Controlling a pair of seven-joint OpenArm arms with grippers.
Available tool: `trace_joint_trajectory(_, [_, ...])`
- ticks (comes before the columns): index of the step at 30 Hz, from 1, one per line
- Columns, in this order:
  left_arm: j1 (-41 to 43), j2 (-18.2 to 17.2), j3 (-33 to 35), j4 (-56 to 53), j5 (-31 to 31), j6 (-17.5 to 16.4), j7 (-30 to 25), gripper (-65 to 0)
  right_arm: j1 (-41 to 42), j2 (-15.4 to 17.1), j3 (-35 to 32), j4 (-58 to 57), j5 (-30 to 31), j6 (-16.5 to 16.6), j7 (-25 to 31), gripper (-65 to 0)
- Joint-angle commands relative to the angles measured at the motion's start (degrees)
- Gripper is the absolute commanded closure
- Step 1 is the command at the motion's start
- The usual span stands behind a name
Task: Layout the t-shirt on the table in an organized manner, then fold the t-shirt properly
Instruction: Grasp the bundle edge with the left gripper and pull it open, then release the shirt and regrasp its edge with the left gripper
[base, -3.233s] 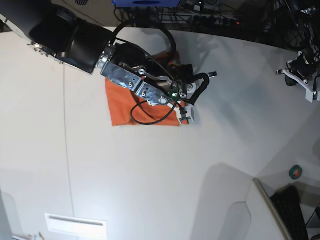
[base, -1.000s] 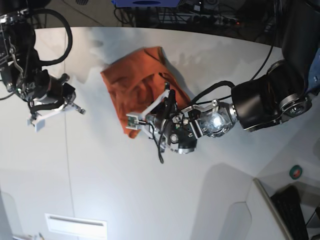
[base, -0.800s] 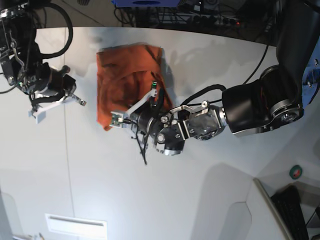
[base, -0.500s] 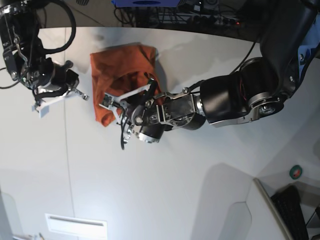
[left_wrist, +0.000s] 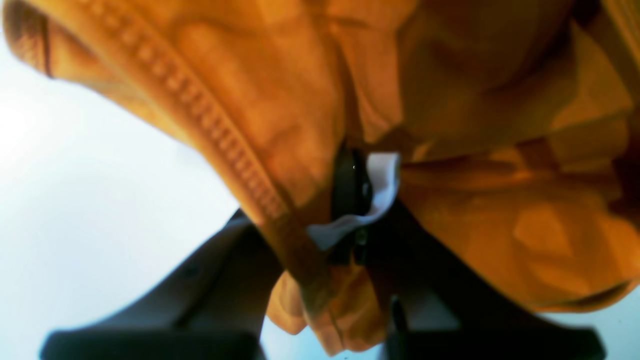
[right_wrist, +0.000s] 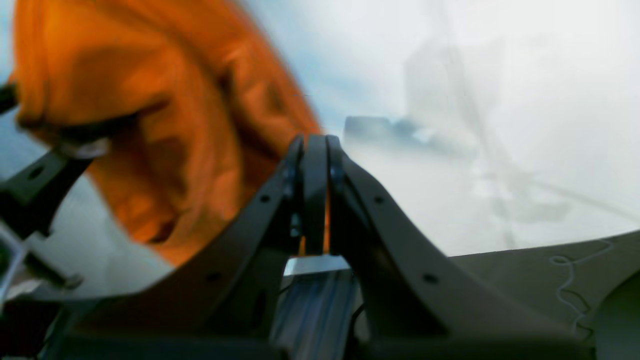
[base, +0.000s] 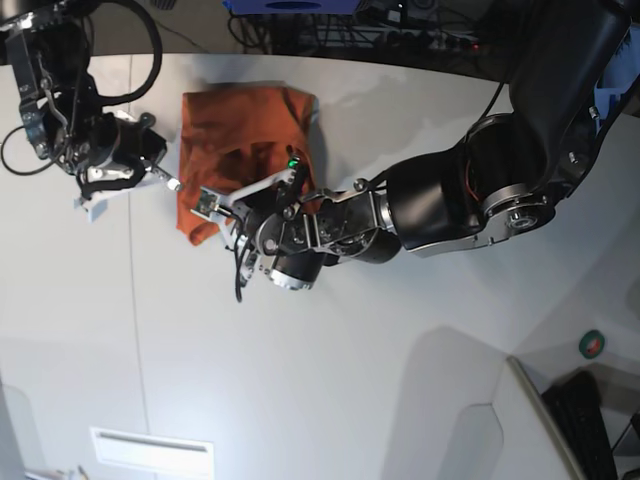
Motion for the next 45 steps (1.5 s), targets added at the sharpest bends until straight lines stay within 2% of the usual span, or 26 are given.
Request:
trace_joint_trajectory(1, [-1.8,0.6,-0.5,0.7,-0.3,-0.2,-0.3,-2.3,0.6,0.8,0.3,1.0,-0.1,0.0,0.5,0.0])
trace_joint_trajectory(6, [-1.8,0.6,-0.5,0.7,-0.4,-0.3,-0.3,-44.4,1.4,0.8,0.2,1.0,-0.1,0.0,0.5,0.0])
trace_joint_trajectory(8, [-2.0,0.6,-0.5,0.7,-0.4,-0.3,-0.3,-56.9,1.7,0.8,0.2,1.0,-0.1,0.0,0.5,0.0])
trace_joint_trajectory(10, [-2.5,0.6,-1.1,0.8,-0.4,-0.3,-0.3,-65.0,1.9,0.8,0.2,1.0,-0.1,0.0,0.5,0.0])
trace_joint_trajectory(15, [-2.5,0.5,-13.5,1.1,-0.4,-0.6,-0.2,-65.0,2.2,0.8,0.2,1.0,-0.1,0.0,0.5,0.0])
trace_joint_trajectory(17, [-2.5,0.0,-19.2,2.7,-0.4,-1.8,-0.1,-65.0,2.2,0.8,0.2,1.0,-0.1,0.0,0.5,0.0])
trace_joint_trajectory(21, [0.2,-2.8,-30.4,8.1,-2.2,-1.8,7.0,-64.5,2.8,0.8,0.2,1.0,-0.1,0.0,0.3,0.0])
trace_joint_trajectory(22, [1.4,-3.8,-33.0,9.8,-3.7,-1.8,9.2,-58.7,2.9,0.9,0.2,1.0,-0.1,0.0,0.3,0.0])
trace_joint_trajectory(24, [4.3,-6.6,-38.0,13.3,-6.1,-1.8,12.8,-39.8,3.0,1.1,0.2,1.1,-0.1,0.0,0.3,0.0])
trace_joint_trajectory(25, [5.9,-7.8,-40.2,14.9,-6.9,-1.8,14.0,-28.6,3.0,1.1,0.2,1.1,-0.1,0.0,0.3,0.0])
trace_joint_trajectory(27, [10.8,-10.5,-45.6,18.2,-7.6,-1.8,15.6,-0.8,3.1,1.2,0.2,1.1,-0.1,0.0,0.3,0.0])
trace_joint_trajectory(30, [18.8,-11.6,-54.3,21.5,-7.3,-1.8,18.9,0.0,3.3,1.2,0.2,1.1,-0.1,0.0,0.4,0.0])
trace_joint_trajectory(33, [24.5,-11.5,-59.8,23.5,-7.3,-1.8,22.7,0.0,3.9,1.3,0.2,1.1,-0.1,0.0,0.4,0.0])
trace_joint_trajectory(38, [30.7,-9.8,-66.2,24.1,-7.8,-1.8,23.2,0.0,4.8,1.2,0.2,1.1,-0.1,0.0,0.1,0.0])
trace_joint_trajectory(40, [31.8,-8.2,-69.8,24.0,-7.8,0.0,23.4,0.0,4.9,1.2,0.2,1.1,-0.1,0.0,0.1,0.0])
trace_joint_trajectory(41, [32.3,-7.5,-71.4,24.0,-7.8,0.7,23.4,-3.6,4.9,1.2,0.2,1.1,-0.1,0.0,0.1,0.0])
trace_joint_trajectory(43, [32.6,-6.1,-74.0,23.9,-7.8,1.7,23.4,-17.4,4.9,1.2,0.2,1.1,-0.1,0.0,0.1,0.0])
trace_joint_trajectory(45, [32.6,-5.6,-75.1,23.6,-7.8,1.7,23.4,-28.0,4.9,1.2,0.2,1.1,-0.1,0.0,0.1,0.0])
